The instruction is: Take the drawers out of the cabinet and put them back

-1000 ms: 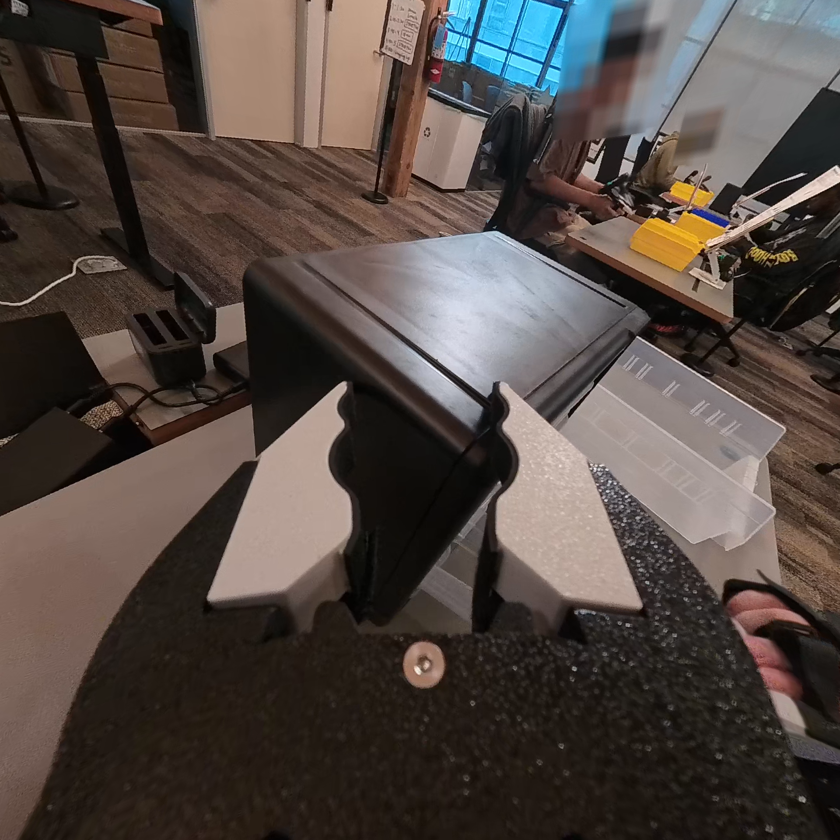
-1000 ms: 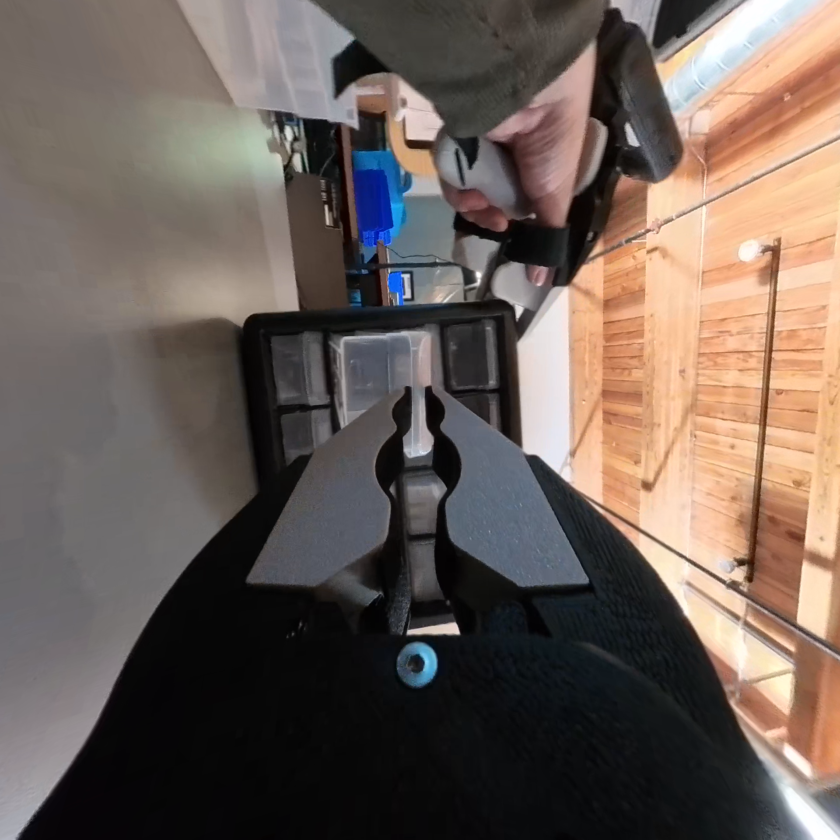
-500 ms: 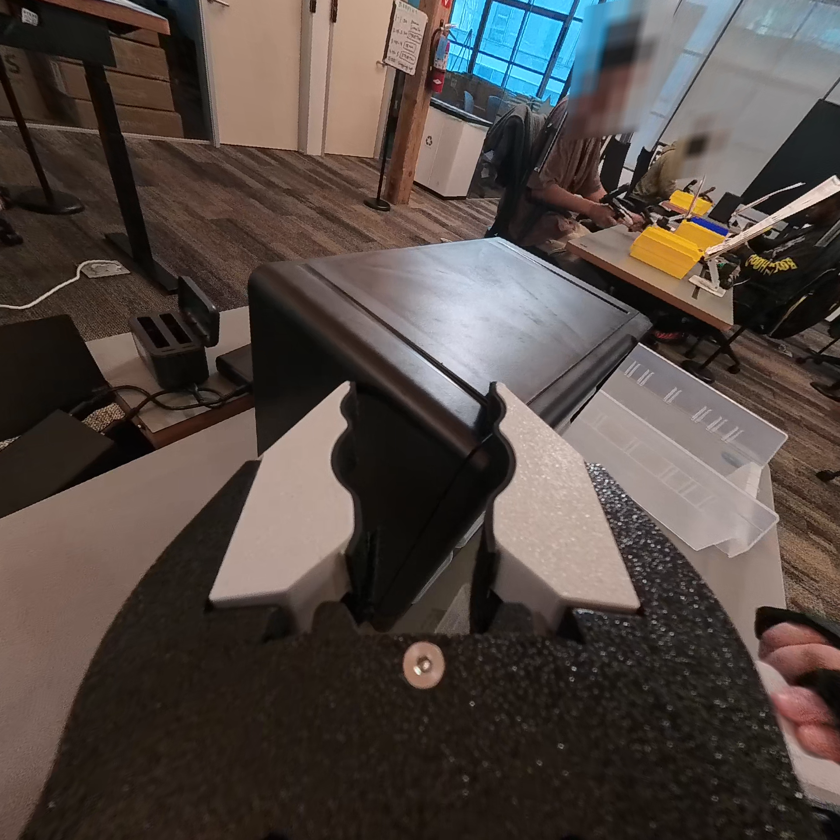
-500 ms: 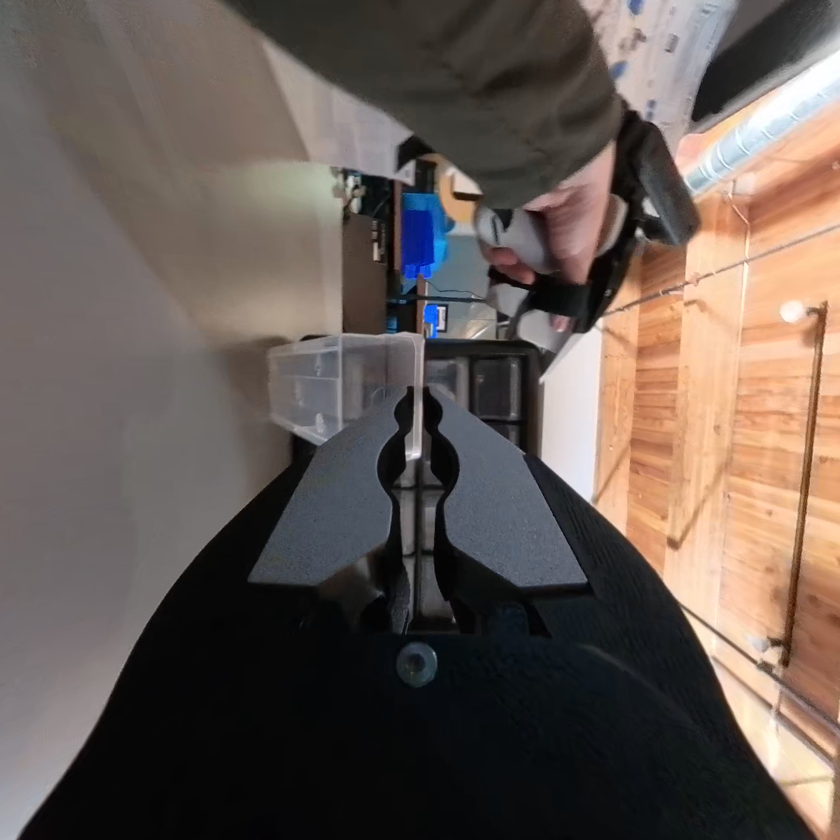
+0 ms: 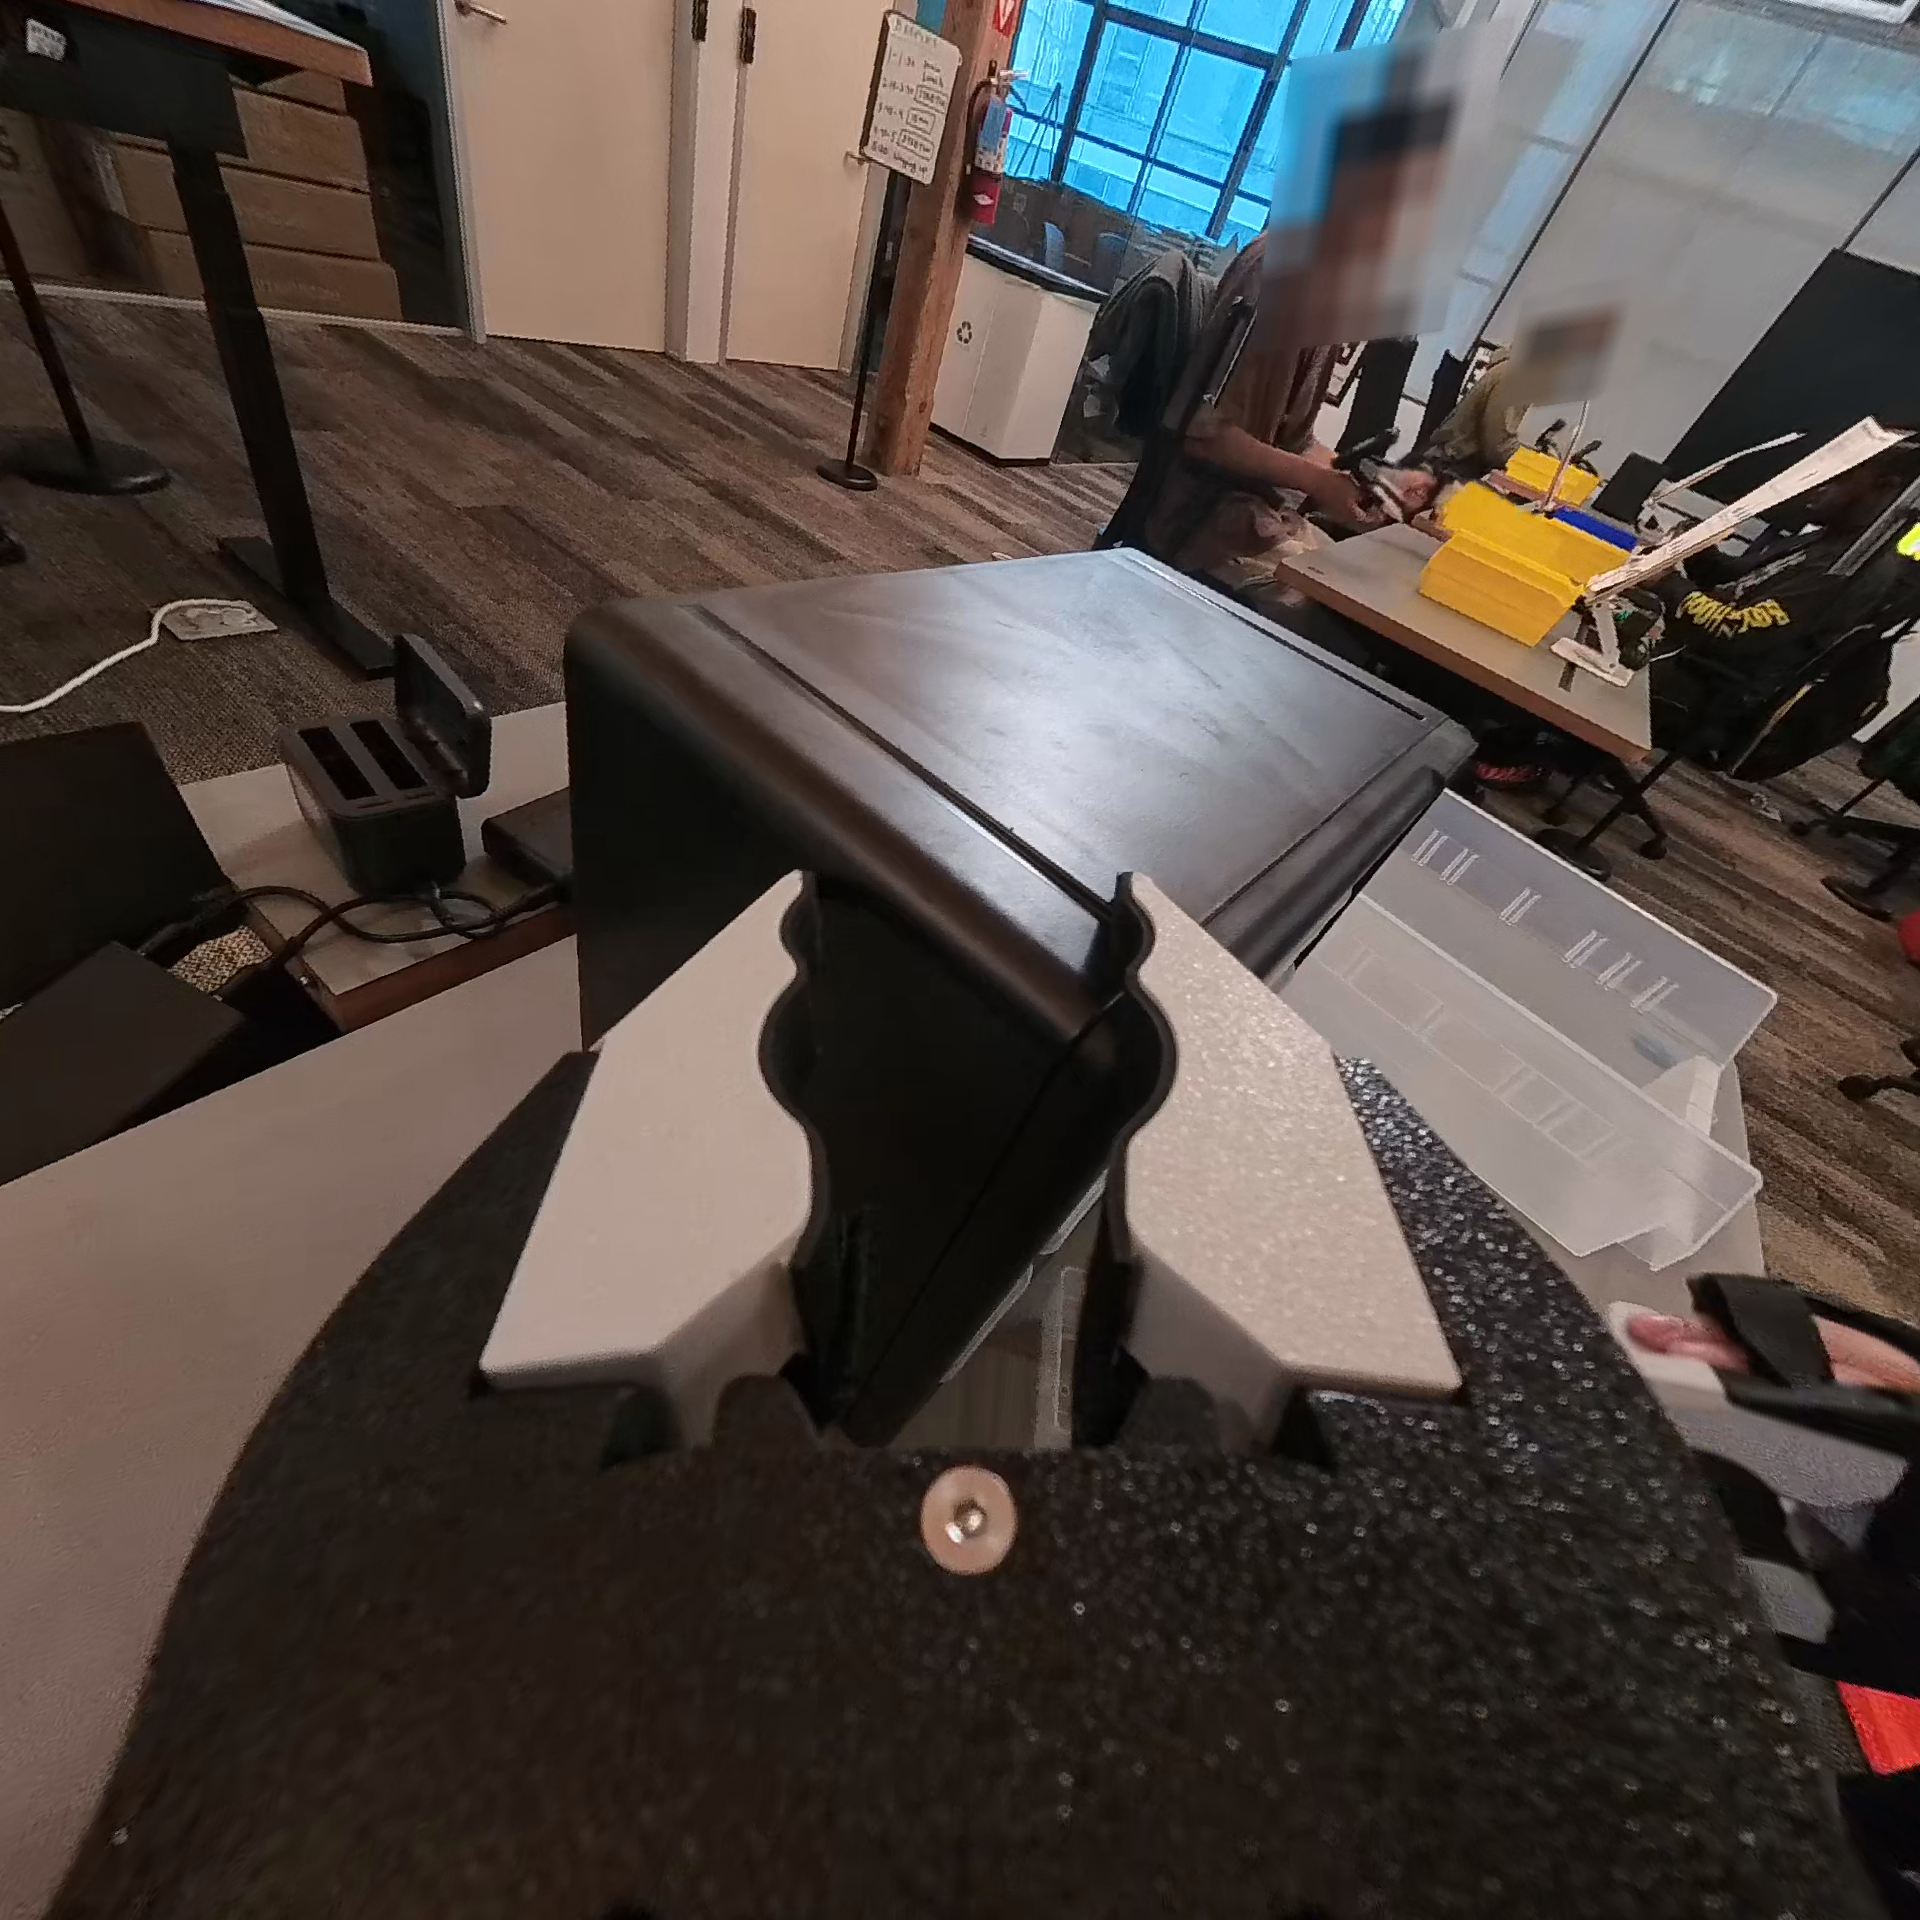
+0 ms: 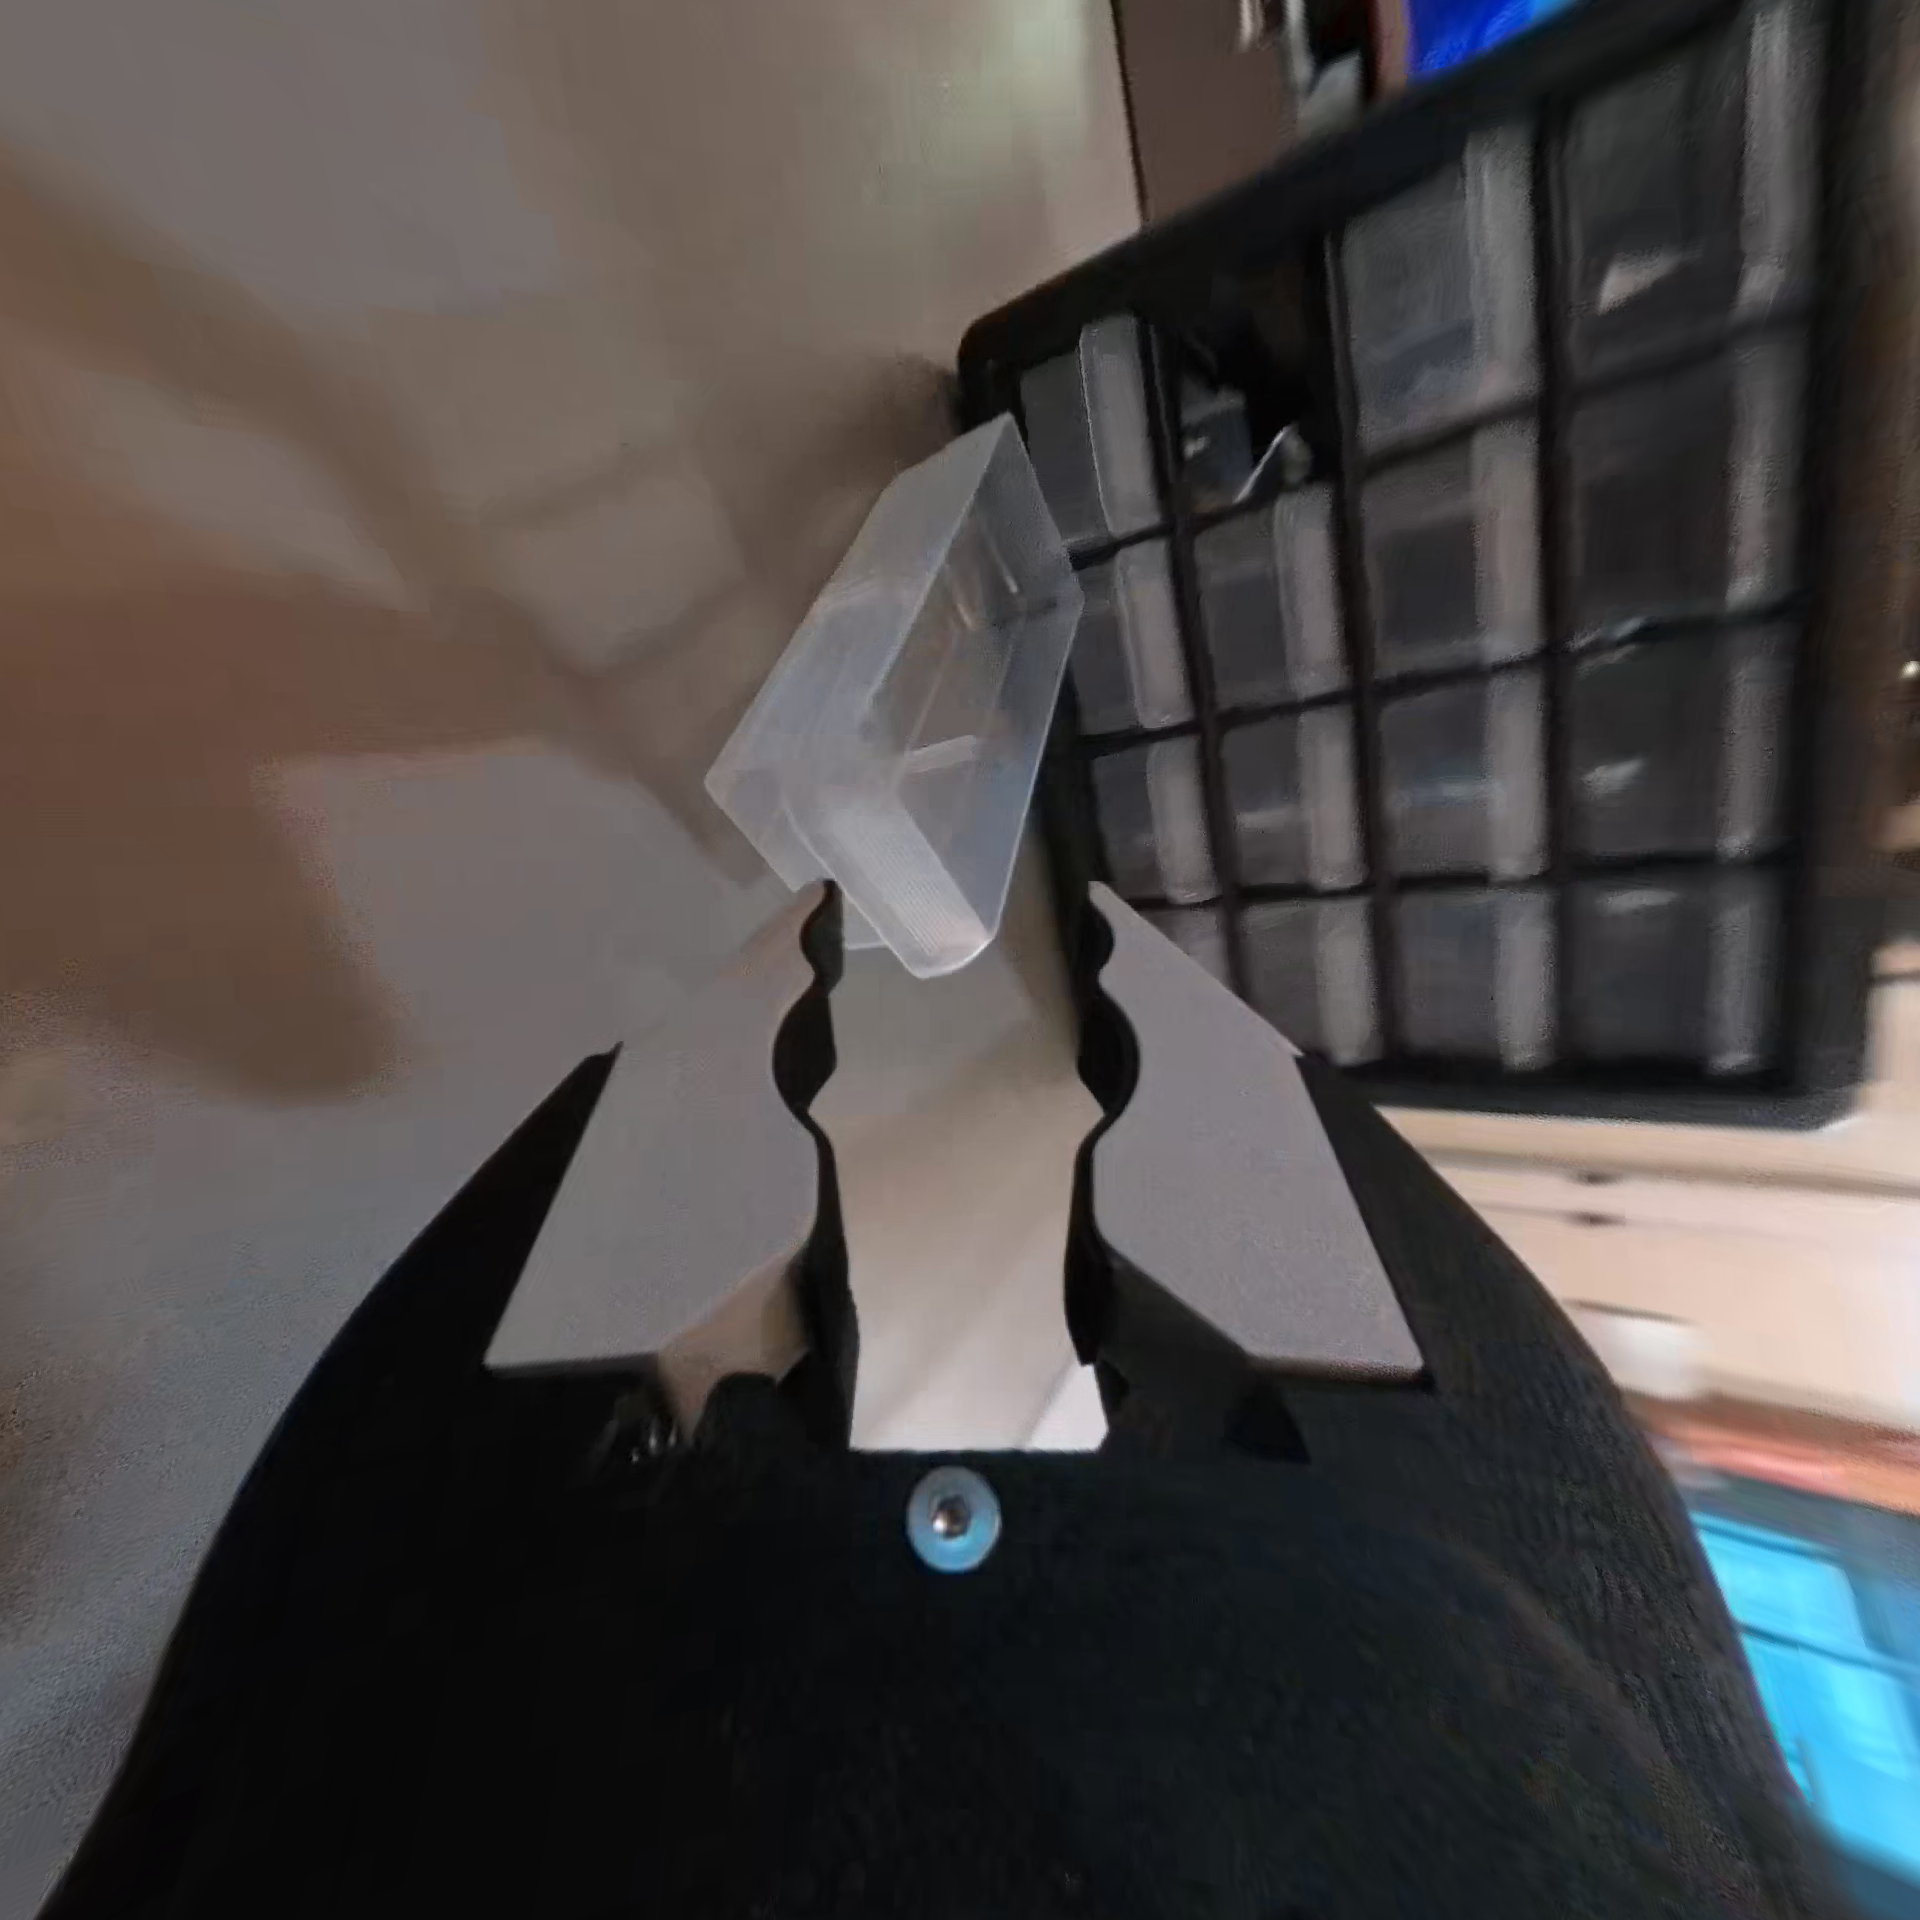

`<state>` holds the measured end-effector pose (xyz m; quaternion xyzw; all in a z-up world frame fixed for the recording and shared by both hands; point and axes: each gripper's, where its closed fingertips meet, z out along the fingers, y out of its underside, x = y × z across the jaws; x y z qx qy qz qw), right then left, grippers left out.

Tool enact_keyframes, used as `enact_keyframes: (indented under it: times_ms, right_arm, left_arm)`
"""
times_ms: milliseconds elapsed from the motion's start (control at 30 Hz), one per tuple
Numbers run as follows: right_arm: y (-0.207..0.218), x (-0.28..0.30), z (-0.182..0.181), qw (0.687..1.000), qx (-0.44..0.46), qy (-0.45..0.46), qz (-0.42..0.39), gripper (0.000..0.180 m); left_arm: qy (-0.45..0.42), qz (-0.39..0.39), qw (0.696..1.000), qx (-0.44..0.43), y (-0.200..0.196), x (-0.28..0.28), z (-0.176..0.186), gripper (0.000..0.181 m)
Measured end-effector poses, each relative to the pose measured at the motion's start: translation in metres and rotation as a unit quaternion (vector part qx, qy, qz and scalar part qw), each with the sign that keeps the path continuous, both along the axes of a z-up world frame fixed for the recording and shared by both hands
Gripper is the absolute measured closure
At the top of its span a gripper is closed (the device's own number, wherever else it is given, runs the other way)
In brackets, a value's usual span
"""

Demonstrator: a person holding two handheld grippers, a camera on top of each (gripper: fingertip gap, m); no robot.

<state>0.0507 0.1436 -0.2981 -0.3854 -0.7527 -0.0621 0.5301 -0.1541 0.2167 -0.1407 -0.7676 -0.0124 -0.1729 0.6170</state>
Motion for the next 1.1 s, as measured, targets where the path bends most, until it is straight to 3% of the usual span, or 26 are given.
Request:
enact_keyframes:
  times_ms: [100, 200, 300, 367, 467, 700, 733, 833, 967, 1100]
  right_arm:
    - [0.005, 0.007, -0.002, 0.992, -0.119, 0.011, -0.046, 0.126]
    - [0.006, 0.013, -0.001, 0.965, -0.246, 0.032, -0.081, 0.126]
    - [-0.013, -0.002, 0.018, 0.892, -0.434, 0.112, -0.064, 0.126]
    - [-0.012, -0.013, 0.025, 0.851, -0.498, 0.141, -0.083, 0.111]
    - [-0.005, -0.032, 0.015, 0.852, -0.492, 0.126, -0.129, 0.09]
    - [0.007, -0.069, -0.029, 0.874, -0.433, -0.002, -0.219, 0.071]
    - [0.01, -0.069, -0.034, 0.873, -0.429, -0.017, -0.232, 0.074]
    - [0.012, -0.062, -0.044, 0.87, -0.425, -0.074, -0.241, 0.12]
    - [0.005, -0.045, -0.021, 0.874, -0.429, -0.082, -0.211, 0.122]
    - [0.053, 0.015, 0.052, 0.907, -0.356, 0.004, -0.225, 0.124]
  left_arm:
    - [-0.001, -0.001, 1.0, 0.001, 0.0, 0.0, 0.0, 0.127]
    - [-0.002, -0.002, 1.0, 0.002, 0.0, 0.0, 0.0, 0.127]
    - [-0.004, -0.004, 1.0, 0.002, 0.0, 0.0, 0.0, 0.127]
    - [-0.005, -0.005, 1.0, 0.002, 0.0, -0.001, 0.0, 0.127]
    - [-0.004, -0.004, 1.0, 0.002, -0.001, -0.001, 0.0, 0.128]
    - [-0.004, -0.004, 1.0, 0.002, -0.001, -0.001, 0.0, 0.128]
    - [-0.004, -0.005, 1.0, 0.002, -0.001, -0.001, 0.0, 0.128]
    - [-0.004, -0.005, 1.0, 0.002, -0.001, -0.001, 0.0, 0.128]
    - [-0.004, -0.006, 1.0, 0.003, -0.001, -0.001, 0.0, 0.128]
    - [-0.008, -0.009, 1.0, 0.004, -0.001, -0.001, 0.0, 0.129]
